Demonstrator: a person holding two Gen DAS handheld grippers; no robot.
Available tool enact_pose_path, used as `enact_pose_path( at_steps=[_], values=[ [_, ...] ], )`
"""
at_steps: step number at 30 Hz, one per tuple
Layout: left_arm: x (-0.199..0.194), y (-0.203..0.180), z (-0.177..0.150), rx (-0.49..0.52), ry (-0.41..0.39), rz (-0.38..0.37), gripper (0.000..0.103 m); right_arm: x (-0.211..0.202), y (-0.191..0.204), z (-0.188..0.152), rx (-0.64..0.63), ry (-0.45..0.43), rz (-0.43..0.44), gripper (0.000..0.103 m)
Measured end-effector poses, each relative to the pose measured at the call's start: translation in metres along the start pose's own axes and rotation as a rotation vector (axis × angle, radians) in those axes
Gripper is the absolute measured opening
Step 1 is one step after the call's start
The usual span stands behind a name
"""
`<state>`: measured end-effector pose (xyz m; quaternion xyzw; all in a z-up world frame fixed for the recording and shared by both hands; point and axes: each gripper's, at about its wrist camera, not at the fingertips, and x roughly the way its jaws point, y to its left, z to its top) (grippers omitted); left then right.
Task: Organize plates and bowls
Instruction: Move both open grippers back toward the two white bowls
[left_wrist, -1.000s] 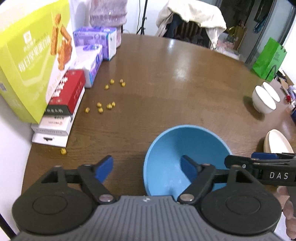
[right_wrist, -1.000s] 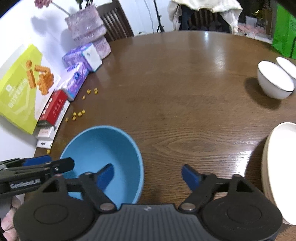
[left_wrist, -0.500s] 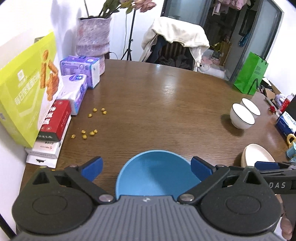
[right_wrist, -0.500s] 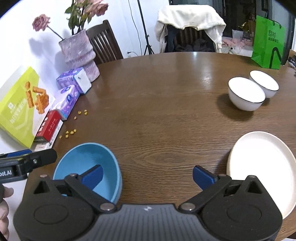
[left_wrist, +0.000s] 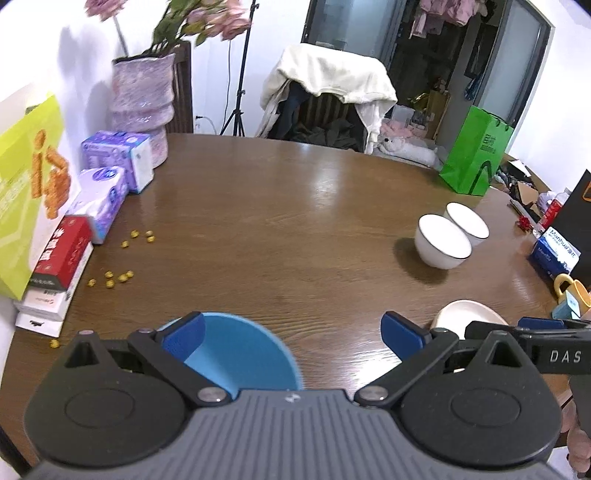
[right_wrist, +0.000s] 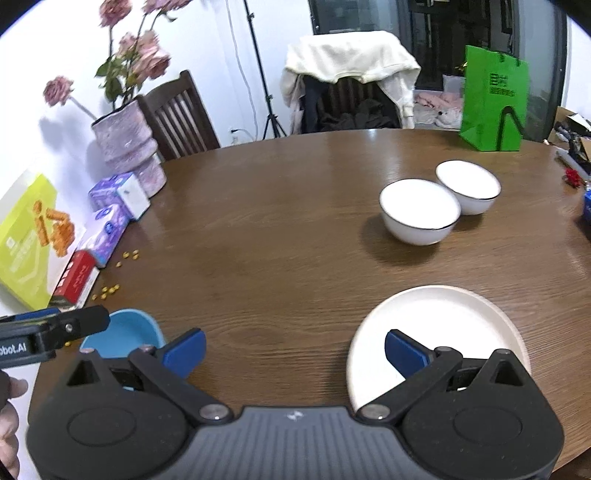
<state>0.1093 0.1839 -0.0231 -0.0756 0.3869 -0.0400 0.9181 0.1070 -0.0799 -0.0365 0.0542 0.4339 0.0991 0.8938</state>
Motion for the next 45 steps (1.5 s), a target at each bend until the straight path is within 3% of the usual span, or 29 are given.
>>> enact_pose_path(
  at_steps=[25,45],
  values=[
    [0.012,-0.145,0.003,0.017,-0.081,0.02,0.103,-0.042,-0.147,0.013,-0.011,-0.085,-0.001,0.103],
    [0.023,-0.19,0.019,-0.025,-0.106,0.051,0.103,-0.036,-0.205,0.029,-0.011,-0.067,-0.016,0.103]
  ],
)
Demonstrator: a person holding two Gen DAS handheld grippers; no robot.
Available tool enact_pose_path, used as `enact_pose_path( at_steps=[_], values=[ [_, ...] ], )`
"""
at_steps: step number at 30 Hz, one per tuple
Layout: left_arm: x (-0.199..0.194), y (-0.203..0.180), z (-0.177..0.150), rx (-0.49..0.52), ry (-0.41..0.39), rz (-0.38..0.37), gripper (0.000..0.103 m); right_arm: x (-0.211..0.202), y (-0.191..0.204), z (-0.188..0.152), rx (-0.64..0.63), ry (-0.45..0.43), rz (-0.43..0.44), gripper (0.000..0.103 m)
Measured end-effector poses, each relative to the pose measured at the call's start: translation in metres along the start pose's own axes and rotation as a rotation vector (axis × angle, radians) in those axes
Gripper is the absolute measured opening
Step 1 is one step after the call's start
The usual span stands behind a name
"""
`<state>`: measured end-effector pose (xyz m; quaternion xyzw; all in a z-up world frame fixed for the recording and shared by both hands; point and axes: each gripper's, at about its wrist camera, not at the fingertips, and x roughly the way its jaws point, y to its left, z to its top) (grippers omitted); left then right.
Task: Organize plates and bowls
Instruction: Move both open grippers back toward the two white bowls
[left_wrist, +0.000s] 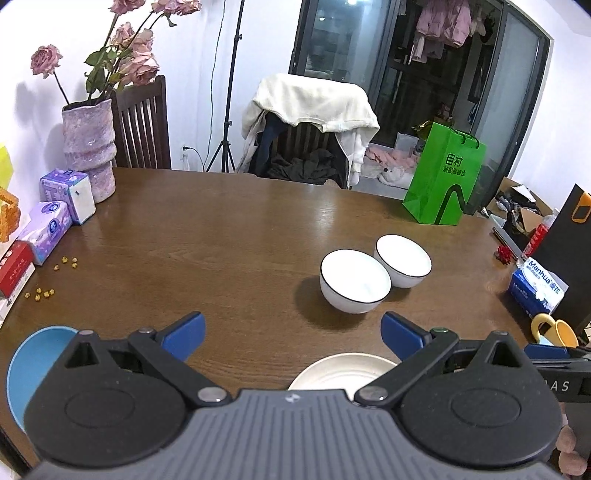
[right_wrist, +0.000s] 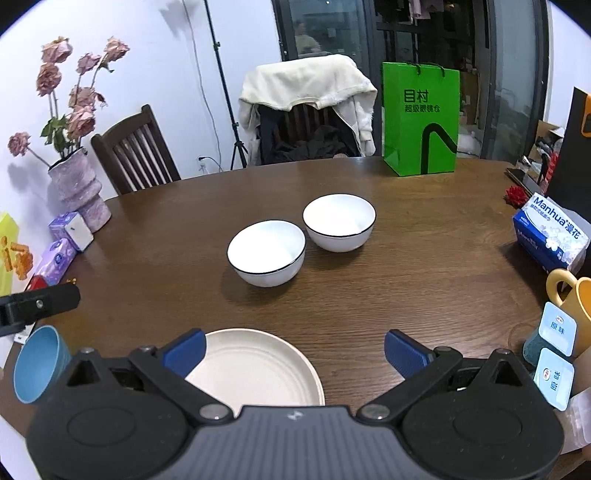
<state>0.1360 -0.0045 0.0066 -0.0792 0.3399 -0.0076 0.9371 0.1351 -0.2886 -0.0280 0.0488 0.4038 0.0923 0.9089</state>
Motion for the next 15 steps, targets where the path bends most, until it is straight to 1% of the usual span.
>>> enact_pose_path(
  at_steps=[6,10,15],
  values=[
    [0.013,-0.006,0.01,0.017,-0.014,-0.008,0.103,0.008,-0.008,0.01,0.03,-0.009,-0.01,0.103],
    [0.024,-0.009,0.018,0.03,-0.02,-0.022,0.103,0.016,-0.011,0.017,0.047,-0.027,-0.035,0.103],
    [0.041,-0.009,0.031,0.04,-0.013,-0.036,0.103,0.028,-0.012,0.028,0.065,-0.009,-0.033,0.103]
  ],
)
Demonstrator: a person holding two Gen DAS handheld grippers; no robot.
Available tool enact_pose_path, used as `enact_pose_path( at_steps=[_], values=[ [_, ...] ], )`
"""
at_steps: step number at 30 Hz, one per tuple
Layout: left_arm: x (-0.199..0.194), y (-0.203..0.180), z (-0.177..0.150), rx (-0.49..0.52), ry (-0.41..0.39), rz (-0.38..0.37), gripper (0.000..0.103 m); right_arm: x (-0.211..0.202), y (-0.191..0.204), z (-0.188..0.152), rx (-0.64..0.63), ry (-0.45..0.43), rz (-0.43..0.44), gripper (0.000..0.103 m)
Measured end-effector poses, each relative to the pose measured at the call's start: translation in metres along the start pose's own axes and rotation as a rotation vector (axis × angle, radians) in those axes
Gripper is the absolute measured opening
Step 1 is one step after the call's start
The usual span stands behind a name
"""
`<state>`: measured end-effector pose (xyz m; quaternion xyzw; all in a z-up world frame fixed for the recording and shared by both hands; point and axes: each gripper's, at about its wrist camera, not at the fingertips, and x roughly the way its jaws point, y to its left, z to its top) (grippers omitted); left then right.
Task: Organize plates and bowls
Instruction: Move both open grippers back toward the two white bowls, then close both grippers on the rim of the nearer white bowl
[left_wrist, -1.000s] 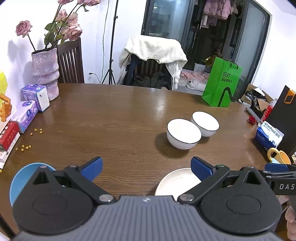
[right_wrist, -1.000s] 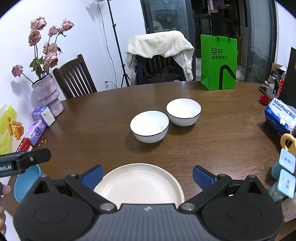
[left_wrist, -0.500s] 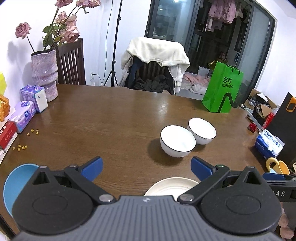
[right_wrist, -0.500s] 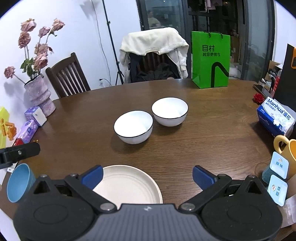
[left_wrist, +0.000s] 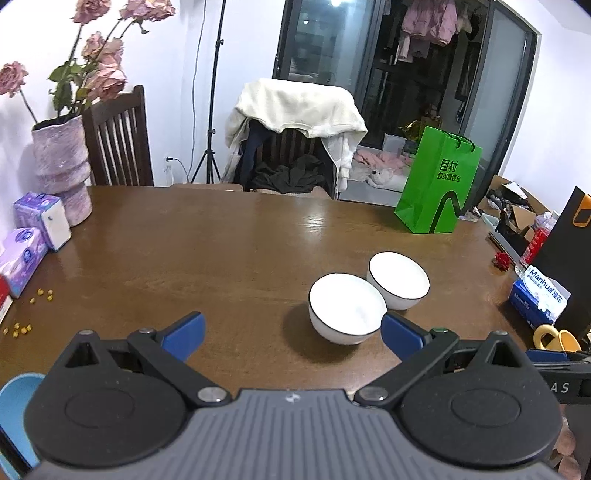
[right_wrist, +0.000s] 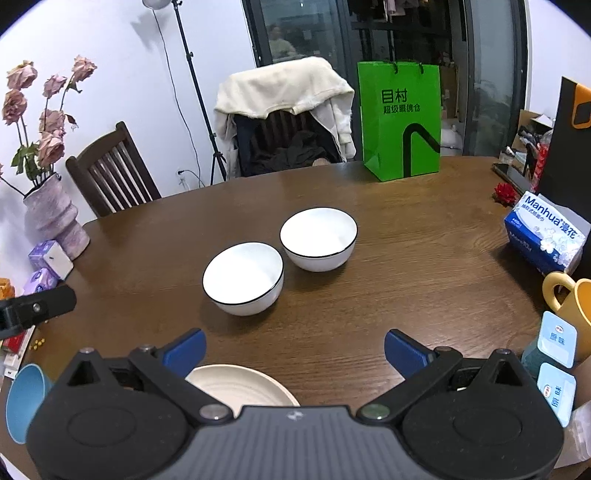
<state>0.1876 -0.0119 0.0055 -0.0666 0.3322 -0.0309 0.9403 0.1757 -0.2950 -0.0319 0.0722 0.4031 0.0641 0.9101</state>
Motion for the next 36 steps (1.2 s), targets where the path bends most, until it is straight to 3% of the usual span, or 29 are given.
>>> enact_pose_path(
  at_steps=[20,36],
  values=[
    [0.111,0.009,0.048,0.015,0.13,-0.022,0.103,0.084,0.005,0.051,0.048,0.093,-0.038,0.103],
    [0.192,0.018,0.051,0.013,0.242,-0.011,0.103,0.166,0.012,0.07,0.082,0.183,-0.057,0.102]
  ],
)
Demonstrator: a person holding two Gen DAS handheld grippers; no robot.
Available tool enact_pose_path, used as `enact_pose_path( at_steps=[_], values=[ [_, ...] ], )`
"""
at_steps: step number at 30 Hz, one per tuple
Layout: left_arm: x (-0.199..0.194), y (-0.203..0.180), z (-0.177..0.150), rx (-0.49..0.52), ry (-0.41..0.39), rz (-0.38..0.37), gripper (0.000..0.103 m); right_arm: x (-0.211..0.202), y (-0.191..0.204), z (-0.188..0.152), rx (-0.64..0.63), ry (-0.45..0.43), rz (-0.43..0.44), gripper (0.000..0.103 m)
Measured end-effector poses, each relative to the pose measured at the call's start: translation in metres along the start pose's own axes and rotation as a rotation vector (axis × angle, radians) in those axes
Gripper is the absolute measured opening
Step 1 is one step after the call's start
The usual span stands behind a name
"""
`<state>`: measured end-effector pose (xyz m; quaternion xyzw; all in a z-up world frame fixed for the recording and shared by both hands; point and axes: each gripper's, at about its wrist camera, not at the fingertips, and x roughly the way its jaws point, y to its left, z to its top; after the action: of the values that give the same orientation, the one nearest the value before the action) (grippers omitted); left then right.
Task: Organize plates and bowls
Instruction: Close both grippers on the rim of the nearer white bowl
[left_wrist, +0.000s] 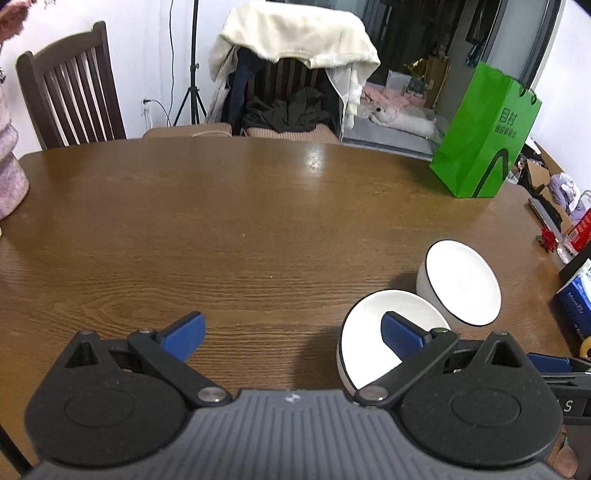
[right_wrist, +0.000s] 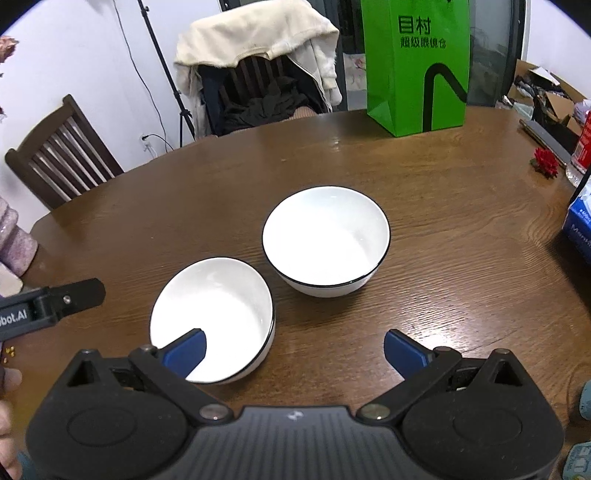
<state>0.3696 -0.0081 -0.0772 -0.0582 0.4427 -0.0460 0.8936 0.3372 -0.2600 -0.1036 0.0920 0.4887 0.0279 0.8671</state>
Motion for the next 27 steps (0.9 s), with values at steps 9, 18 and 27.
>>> enact_pose_path(
  at_steps=[9,18,27],
  values=[
    [0.04,0.003,-0.004,-0.001,0.079,-0.001,0.103,0.037,0.004,0.002,0.01,0.055,-0.016,0.101],
    [0.066,0.002,-0.006,0.011,0.124,-0.014,0.102,0.063,0.013,0.001,-0.002,0.09,-0.038,0.091],
    [0.089,-0.006,-0.008,0.013,0.182,-0.047,0.079,0.08,0.016,0.0,-0.006,0.109,-0.043,0.068]
  ],
)
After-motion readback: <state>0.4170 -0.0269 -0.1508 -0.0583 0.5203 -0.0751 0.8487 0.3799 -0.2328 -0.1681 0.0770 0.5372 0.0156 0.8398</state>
